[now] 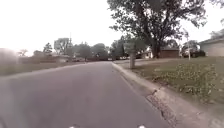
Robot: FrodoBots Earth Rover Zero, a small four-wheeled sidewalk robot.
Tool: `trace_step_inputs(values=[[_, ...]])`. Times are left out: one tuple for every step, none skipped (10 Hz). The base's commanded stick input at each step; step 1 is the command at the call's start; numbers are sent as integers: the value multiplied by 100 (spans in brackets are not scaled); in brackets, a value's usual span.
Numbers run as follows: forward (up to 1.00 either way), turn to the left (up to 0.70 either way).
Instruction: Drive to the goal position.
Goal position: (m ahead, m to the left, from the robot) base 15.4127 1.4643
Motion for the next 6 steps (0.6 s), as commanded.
trace_step_inputs(values=[[100, 0], [100, 0], [100, 0], [100, 0], [100, 0], [100, 0]])
